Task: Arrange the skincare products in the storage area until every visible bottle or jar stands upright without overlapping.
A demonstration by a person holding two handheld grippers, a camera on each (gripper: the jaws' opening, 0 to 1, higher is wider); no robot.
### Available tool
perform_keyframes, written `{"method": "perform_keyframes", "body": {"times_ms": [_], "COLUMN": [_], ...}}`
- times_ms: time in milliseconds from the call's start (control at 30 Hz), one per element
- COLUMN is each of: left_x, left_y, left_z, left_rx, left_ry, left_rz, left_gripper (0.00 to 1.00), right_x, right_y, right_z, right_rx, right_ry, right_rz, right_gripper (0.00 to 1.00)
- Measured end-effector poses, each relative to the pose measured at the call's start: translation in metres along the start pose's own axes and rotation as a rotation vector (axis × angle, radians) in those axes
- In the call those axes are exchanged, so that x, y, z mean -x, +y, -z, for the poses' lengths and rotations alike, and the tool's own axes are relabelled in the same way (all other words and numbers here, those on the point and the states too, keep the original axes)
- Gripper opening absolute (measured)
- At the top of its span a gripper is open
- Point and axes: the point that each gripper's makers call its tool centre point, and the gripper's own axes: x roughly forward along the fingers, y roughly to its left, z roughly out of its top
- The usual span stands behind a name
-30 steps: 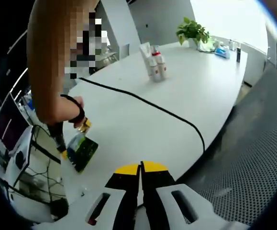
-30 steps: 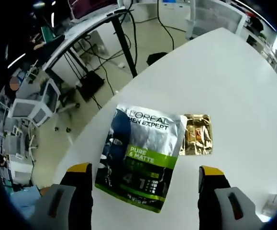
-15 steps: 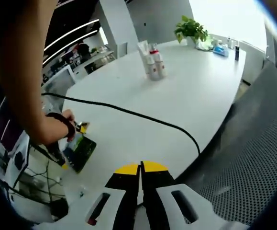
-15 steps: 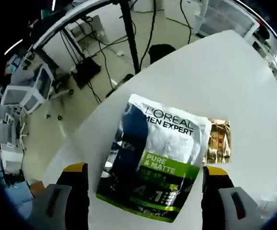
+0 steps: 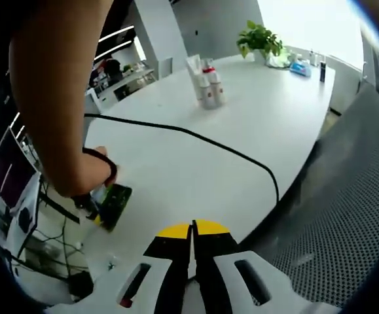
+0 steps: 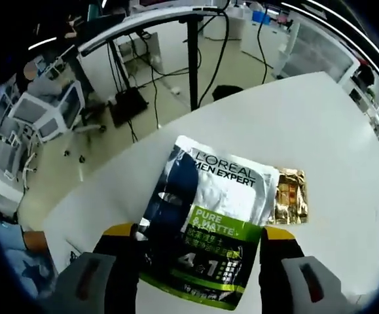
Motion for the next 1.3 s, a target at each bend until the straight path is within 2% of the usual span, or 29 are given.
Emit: {"method": "perform_keyframes", "body": {"times_ms": [233, 300, 467, 533, 667, 767, 867, 1000, 1067, 1100, 1133, 1233, 1267, 1300], "left_x": [0.000, 0.001, 0.001, 0.001, 0.000, 0.000, -0.001, -0.001, -0.001, -0.001, -0.002, 0.000, 0.001, 0.003], "left_y": [0.000, 0.001, 0.001, 0.001, 0.001, 0.001, 0.000, 0.001, 0.000, -0.001, -0.002, -0.003, -0.003, -0.001], "left_z": [0.000, 0.000, 0.001, 0.001, 0.002, 0.002, 0.003, 0.004, 0.003, 0.004, 0.004, 0.000, -0.006, -0.014], "left_rx": [0.003, 0.003, 0.004, 0.004, 0.003, 0.002, -0.001, -0.001, -0.001, -0.005, -0.007, -0.010, -0.009, 0.009], "left_ry": [0.001, 0.001, 0.001, 0.001, 0.008, 0.009, 0.019, 0.024, 0.019, 0.026, 0.029, 0.012, -0.025, -0.072], "left_rz": [-0.001, -0.002, -0.004, -0.004, -0.001, 0.001, 0.007, 0.006, 0.008, 0.013, 0.015, 0.024, 0.021, 0.014], "left_gripper": [0.00, 0.00, 0.00, 0.00, 0.00, 0.00, 0.00, 0.00, 0.00, 0.00, 0.00, 0.00, 0.00, 0.00], "right_x": [0.003, 0.007, 0.007, 0.008, 0.014, 0.021, 0.041, 0.078, 0.105, 0.123, 0.130, 0.179, 0.190, 0.209], "right_y": [-0.003, -0.005, -0.006, -0.007, -0.010, -0.014, -0.012, -0.009, -0.016, -0.017, -0.019, -0.027, -0.031, -0.032], "right_z": [0.002, 0.003, 0.004, 0.004, 0.005, 0.006, 0.001, -0.004, 0.001, 0.004, 0.006, 0.034, 0.042, 0.056], "right_rx": [0.045, 0.066, 0.109, 0.099, 0.167, 0.183, 0.127, 0.128, 0.131, 0.114, 0.114, 0.106, 0.129, 0.145], "right_ry": [-0.004, -0.010, -0.041, -0.049, -0.065, -0.070, -0.149, -0.284, -0.344, -0.400, -0.414, -0.507, -0.527, -0.549], "right_rz": [-0.020, -0.031, -0.052, -0.067, -0.090, -0.102, -0.162, -0.226, -0.225, -0.246, -0.247, -0.257, -0.233, -0.243], "right_gripper": [0.54, 0.34, 0.26, 0.23, 0.13, 0.10, 0.04, 0.00, 0.00, 0.00, 0.00, 0.00, 0.00, 0.00]}}
